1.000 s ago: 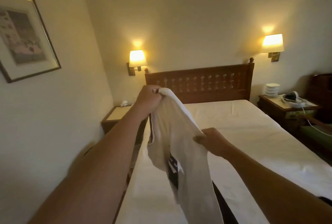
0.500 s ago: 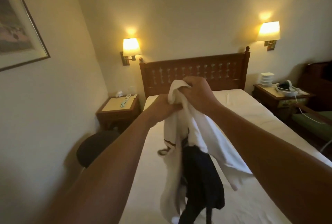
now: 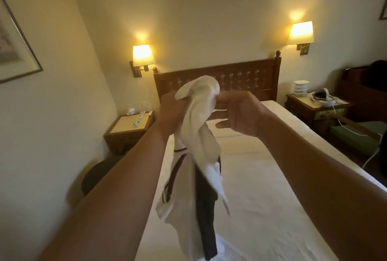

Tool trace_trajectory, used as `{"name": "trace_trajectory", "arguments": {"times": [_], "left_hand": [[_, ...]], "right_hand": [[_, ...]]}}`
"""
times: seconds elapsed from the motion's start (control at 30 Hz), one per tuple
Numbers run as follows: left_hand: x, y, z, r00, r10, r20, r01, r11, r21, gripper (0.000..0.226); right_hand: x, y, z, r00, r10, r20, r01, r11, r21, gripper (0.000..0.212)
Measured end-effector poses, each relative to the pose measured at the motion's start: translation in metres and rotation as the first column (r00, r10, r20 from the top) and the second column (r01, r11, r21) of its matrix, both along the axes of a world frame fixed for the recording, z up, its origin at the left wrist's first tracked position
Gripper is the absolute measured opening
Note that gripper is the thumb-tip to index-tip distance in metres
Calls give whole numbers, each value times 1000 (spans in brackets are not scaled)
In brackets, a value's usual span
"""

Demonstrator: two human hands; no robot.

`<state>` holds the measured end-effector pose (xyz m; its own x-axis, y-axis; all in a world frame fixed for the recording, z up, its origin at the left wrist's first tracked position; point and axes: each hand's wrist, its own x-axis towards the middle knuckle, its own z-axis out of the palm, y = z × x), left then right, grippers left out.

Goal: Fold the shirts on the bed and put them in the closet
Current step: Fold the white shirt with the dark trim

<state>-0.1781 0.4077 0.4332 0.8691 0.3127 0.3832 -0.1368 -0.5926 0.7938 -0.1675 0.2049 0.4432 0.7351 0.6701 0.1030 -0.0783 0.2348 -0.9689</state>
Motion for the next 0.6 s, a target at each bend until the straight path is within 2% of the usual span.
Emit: {"name": "trace_trajectory", "arguments": {"times": [0.07,0.1,0.17,0.23,0.3,0.37,0.53,0.6], "left_hand": [[-3,-2,14,1000,20,-10,-21,964,-266,11],[-6,-2,20,999,34,-16,-37,940,-339,18],[-8,2,27,1000,23,-20,-29,917,-397,27],[-11,6,31,1000,-4,-24,-7,903,-429,21],[-13,8,34,999,-20,-27,6,901,-435,13],[-14,10,35,999,-38,-23,24,886,-464,15],[-20,19,35,997,-76,-25,53,861,-505,40],[-21,27,33,997,-68,-27,45,863,-504,37]], "right_hand": [[7,5,-24,955,-272,122,289,945,-155,22],[8,8,-39,922,-335,196,377,893,-248,18],[7,16,-68,900,-306,311,412,829,-378,9],[5,27,-85,846,-248,471,467,772,-432,10],[3,40,-95,752,-202,628,562,695,-449,19],[1,52,-98,669,-172,723,638,632,-440,21],[2,70,-106,540,-216,813,775,506,-380,16],[5,70,-111,482,-248,840,809,494,-318,16]]}}
